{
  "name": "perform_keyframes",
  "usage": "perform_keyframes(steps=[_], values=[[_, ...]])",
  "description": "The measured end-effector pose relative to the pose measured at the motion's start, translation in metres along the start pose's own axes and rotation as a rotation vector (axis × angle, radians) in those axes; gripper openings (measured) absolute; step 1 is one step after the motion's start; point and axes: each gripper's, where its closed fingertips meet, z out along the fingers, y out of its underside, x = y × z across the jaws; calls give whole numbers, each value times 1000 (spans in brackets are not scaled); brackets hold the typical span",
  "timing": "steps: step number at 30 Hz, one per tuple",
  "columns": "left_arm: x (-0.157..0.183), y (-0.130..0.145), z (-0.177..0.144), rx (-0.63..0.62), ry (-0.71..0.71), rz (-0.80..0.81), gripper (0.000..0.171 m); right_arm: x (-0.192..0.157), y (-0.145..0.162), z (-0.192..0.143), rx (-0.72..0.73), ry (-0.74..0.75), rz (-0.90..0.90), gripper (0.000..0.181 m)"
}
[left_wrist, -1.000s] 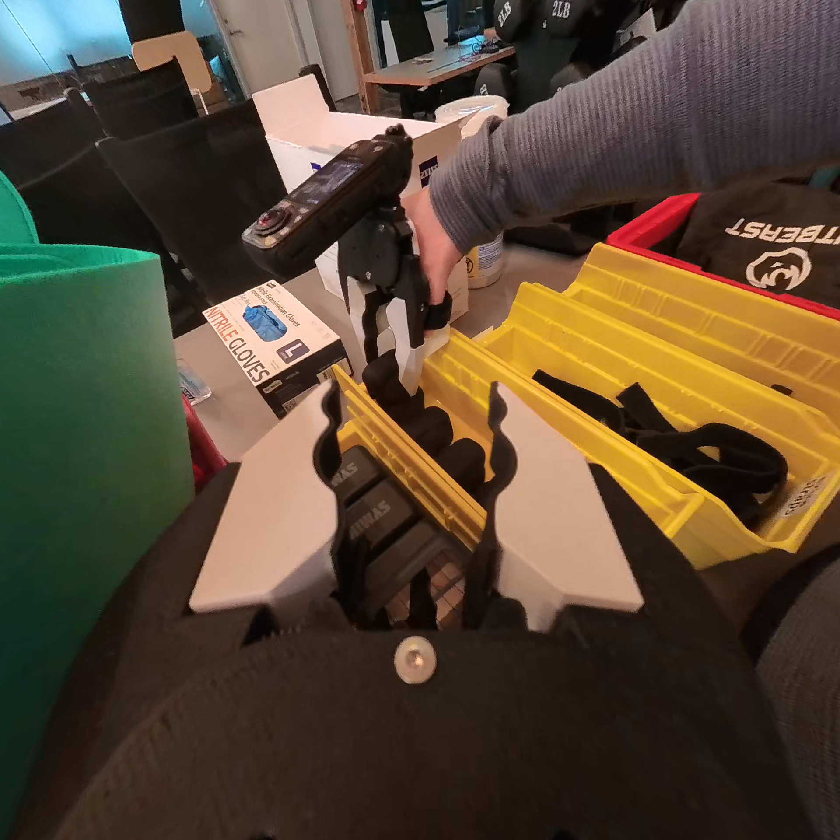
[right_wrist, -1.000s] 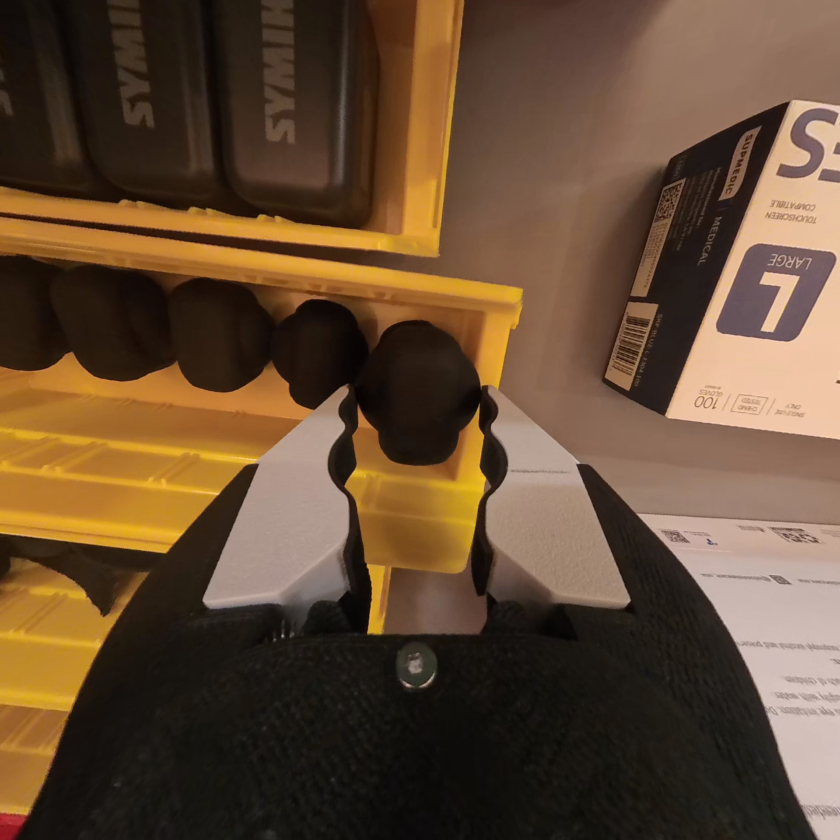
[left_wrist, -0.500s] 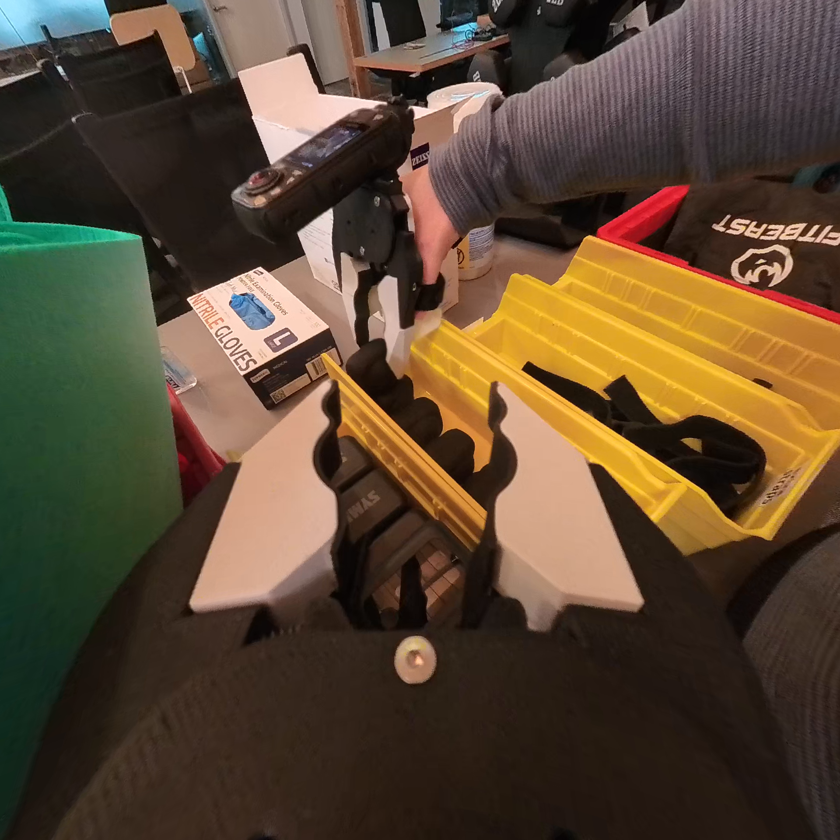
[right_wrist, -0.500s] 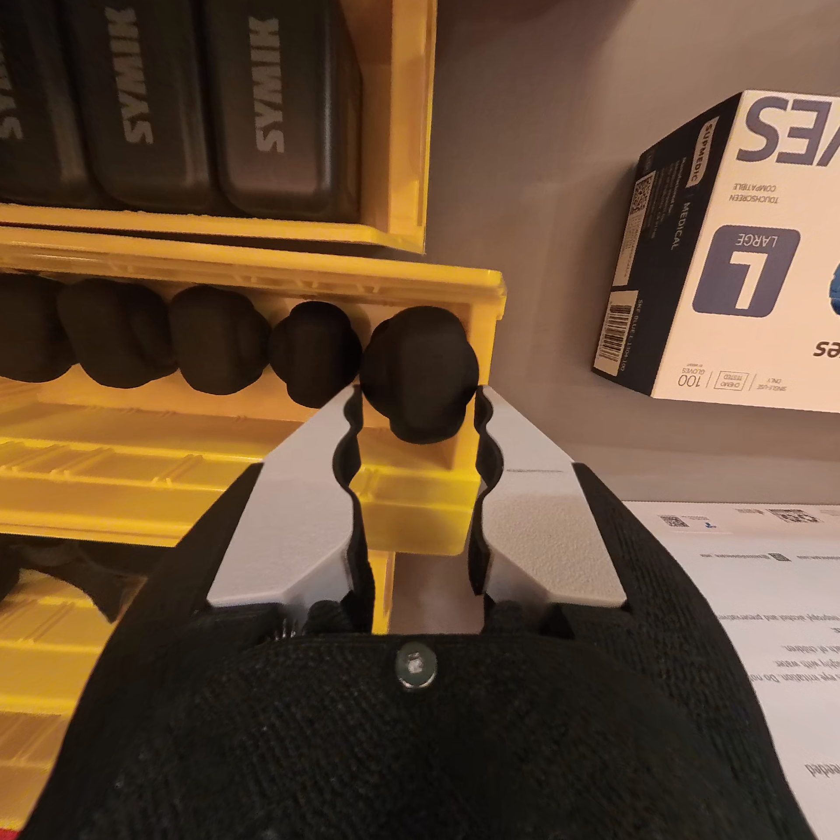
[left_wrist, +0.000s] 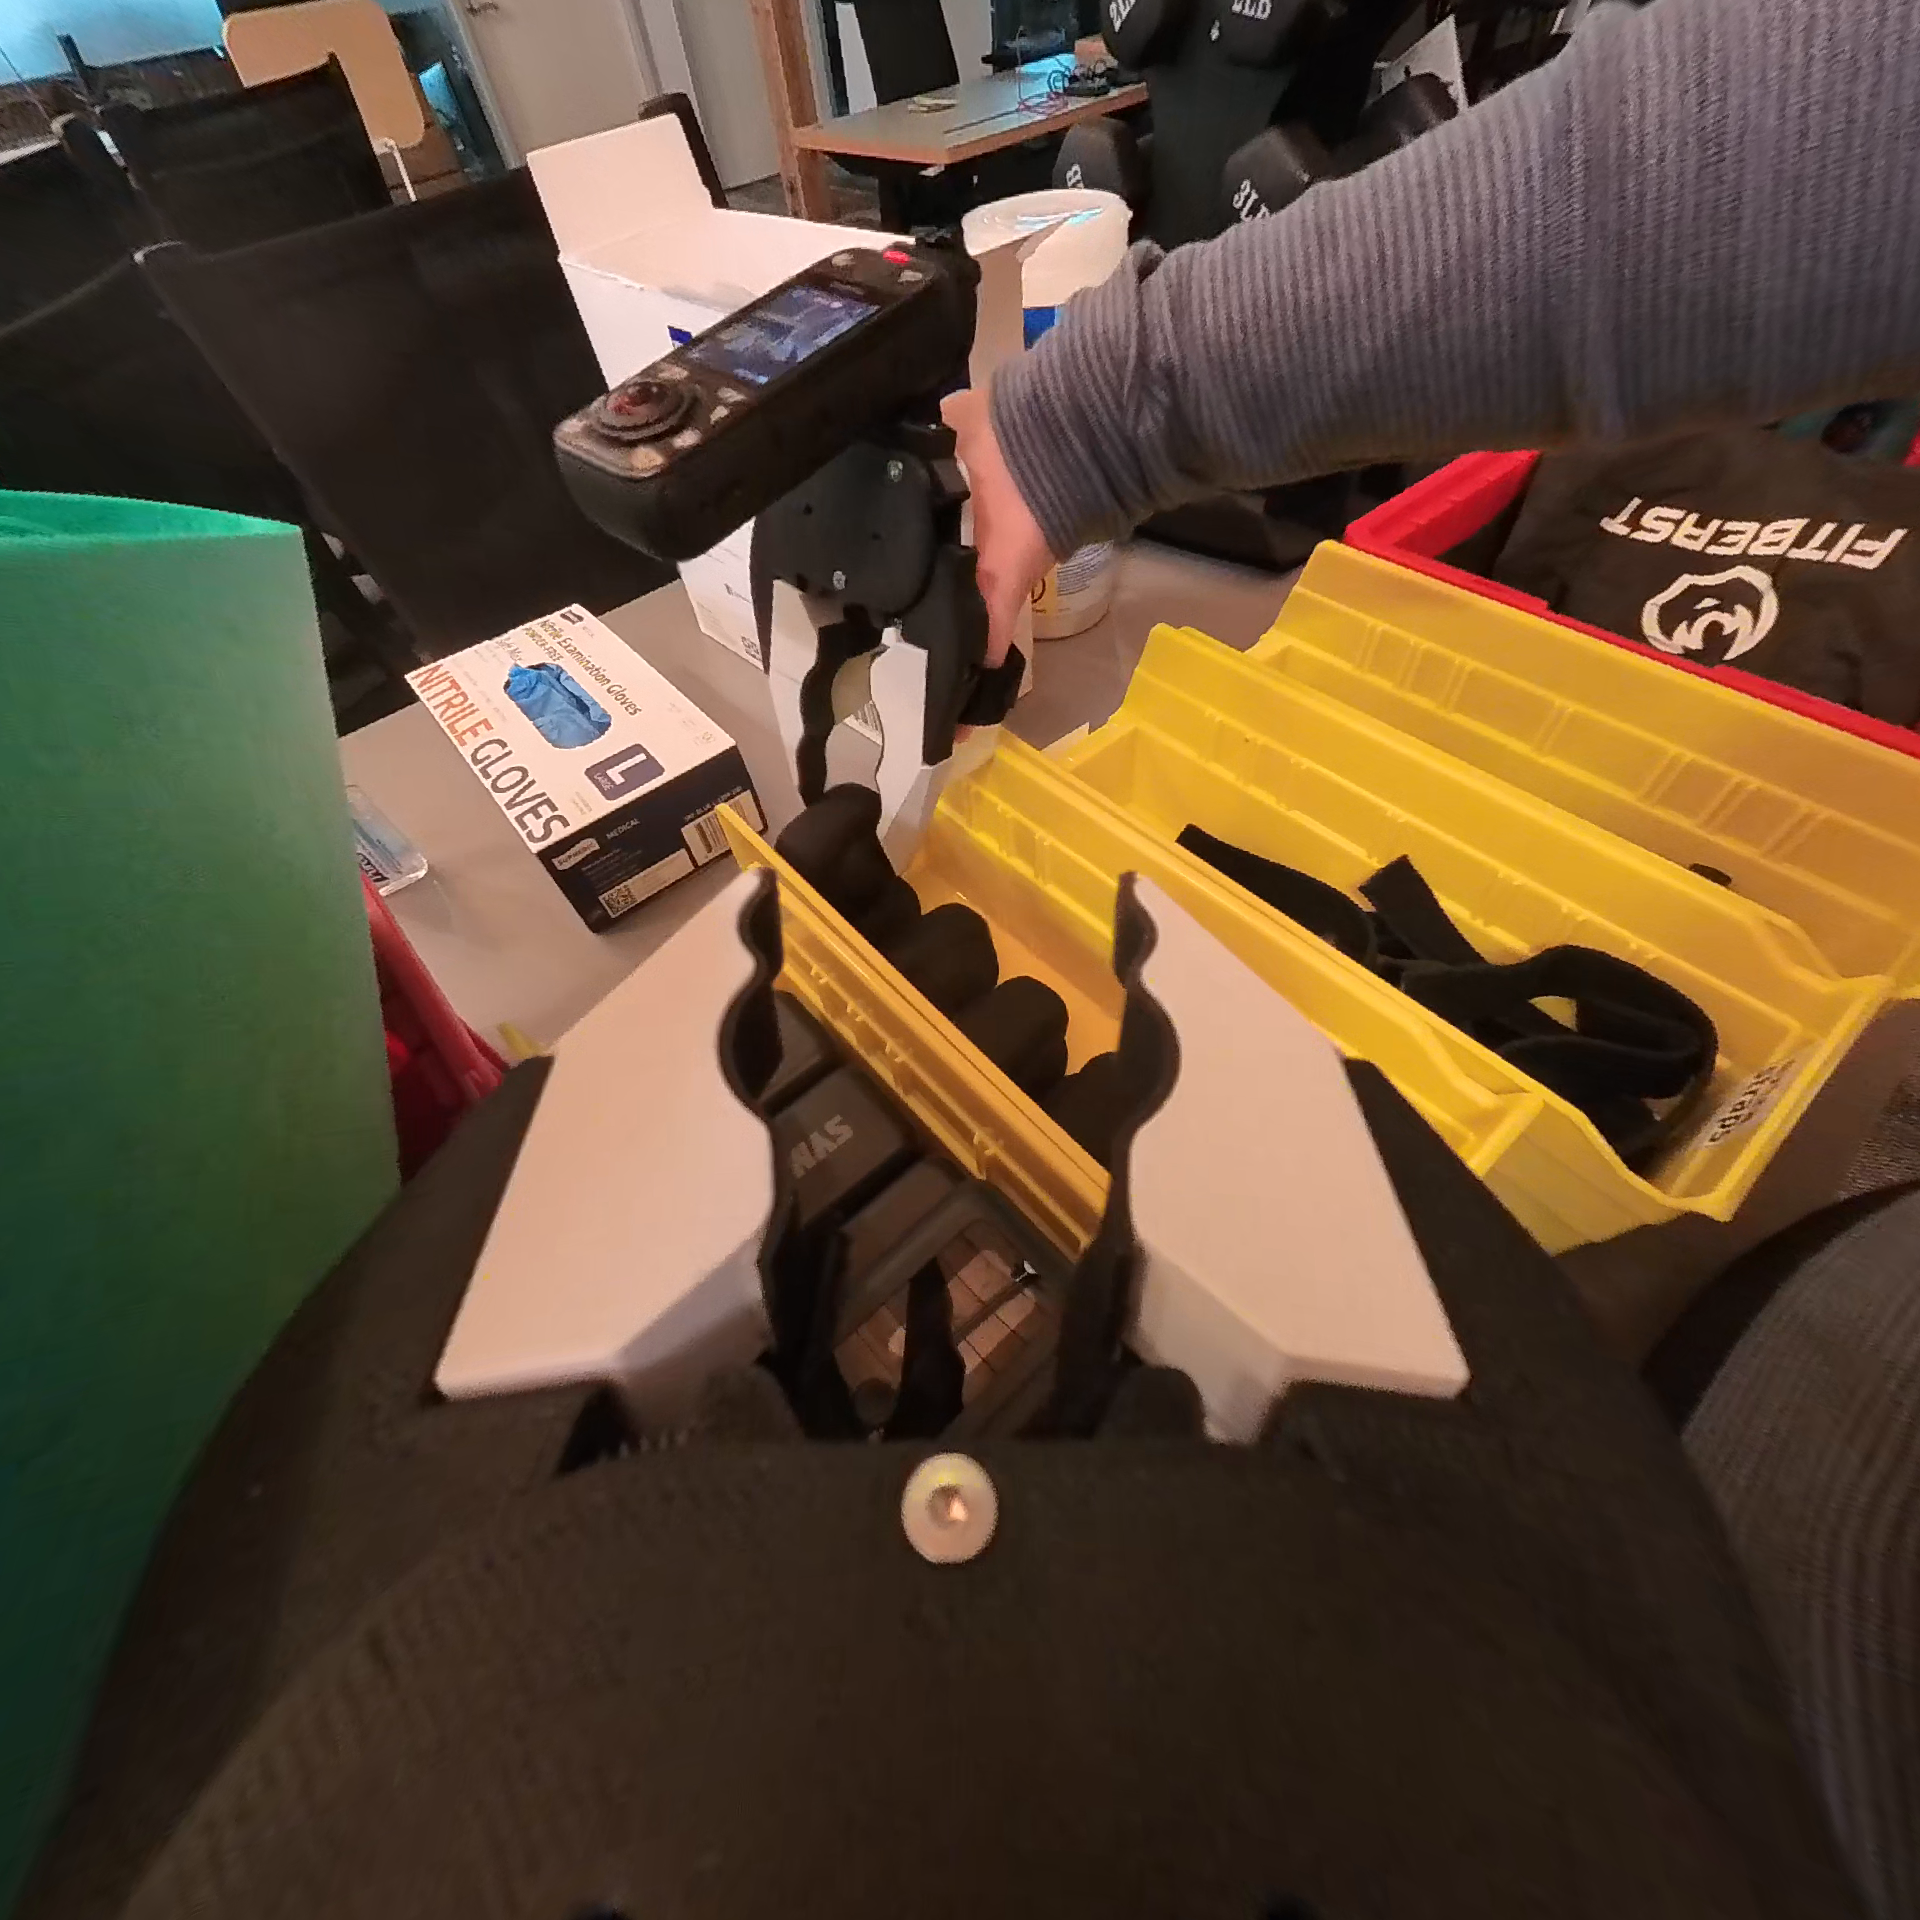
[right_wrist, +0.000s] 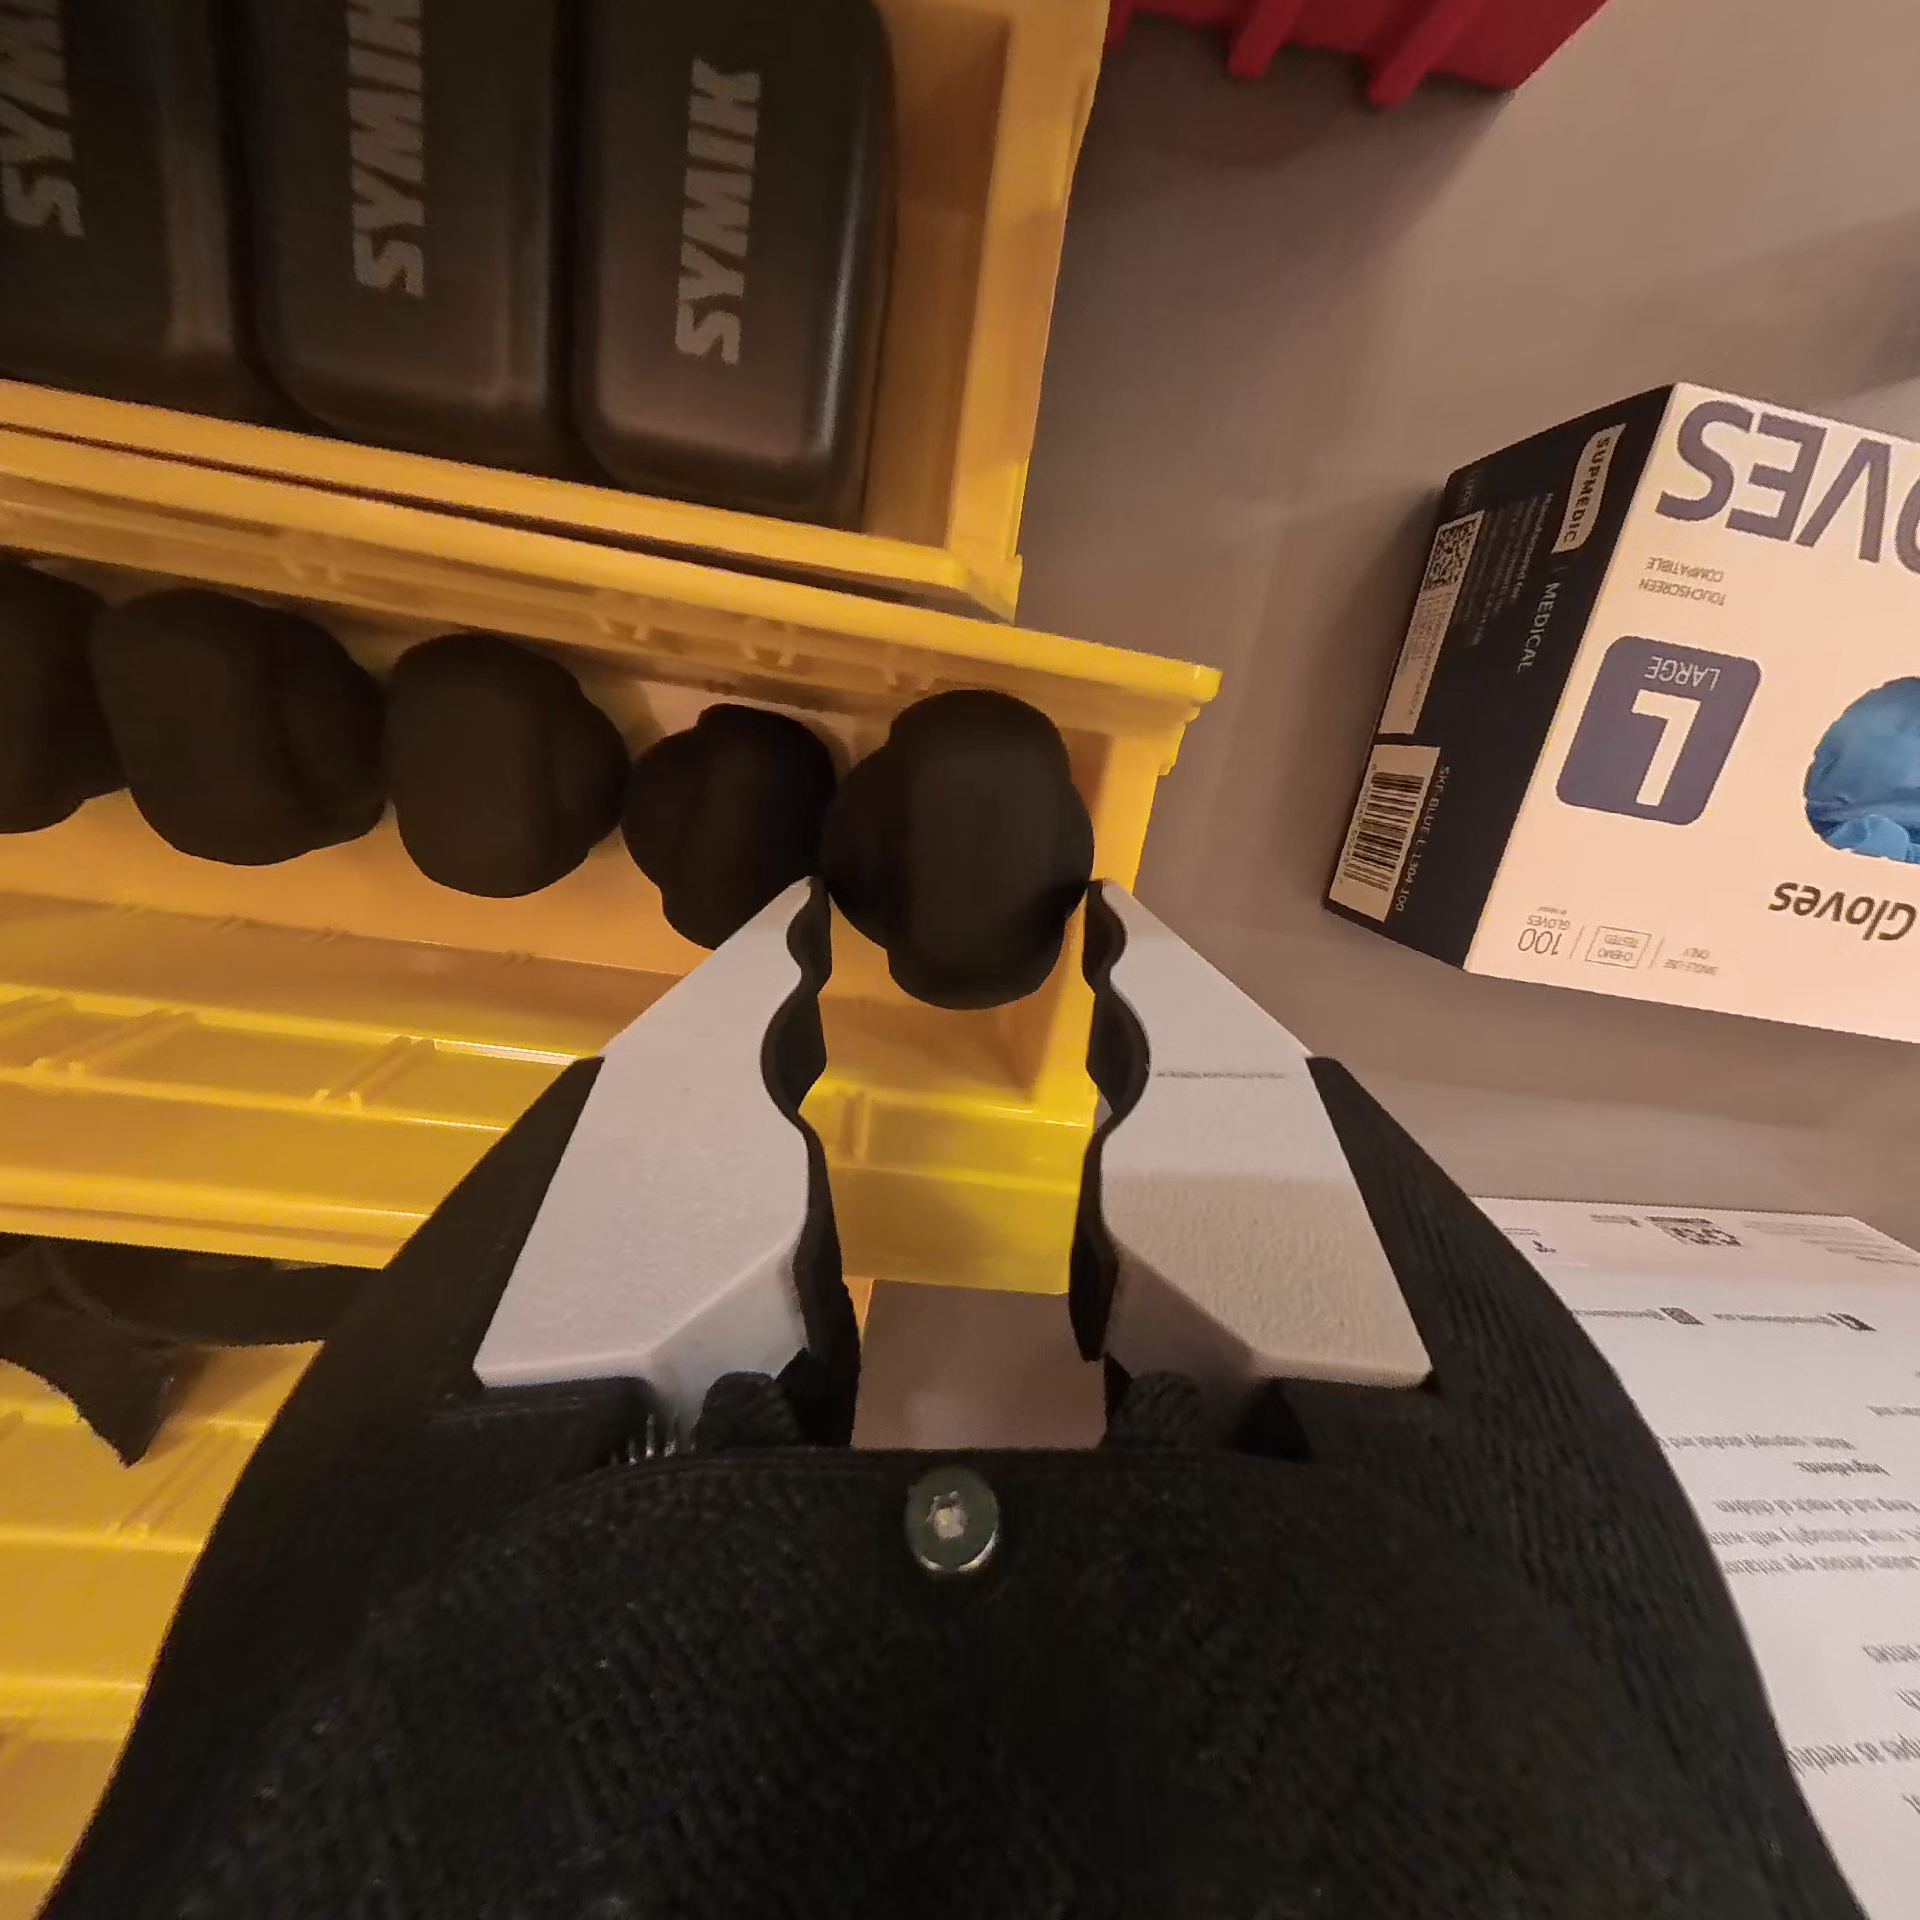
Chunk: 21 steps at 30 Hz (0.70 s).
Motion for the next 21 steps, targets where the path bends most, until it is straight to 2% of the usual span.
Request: perform_keyframes(steps=[4, 9, 13, 16, 18, 21], values=[[2, 0, 1, 0, 9, -1, 64, 1, 0, 0, -9, 12, -3, 59], [3, 0, 1, -2, 15, -3, 64, 0, 1, 1, -5, -4, 21, 61], [8, -4, -4, 7, 33, 7, 66, -2, 2, -10, -13, 5, 45, 70], [19, -20, -21, 45, 72, 40, 69, -6, -15, -45, 110, 54, 96, 71], [28, -40, -41, 100, 98, 71, 69, -10, -34, -85, 271, 129, 139, 71], [38, -78, -84, 236, 116, 114, 67, -18, -54, -159, 557, 319, 168, 62]])
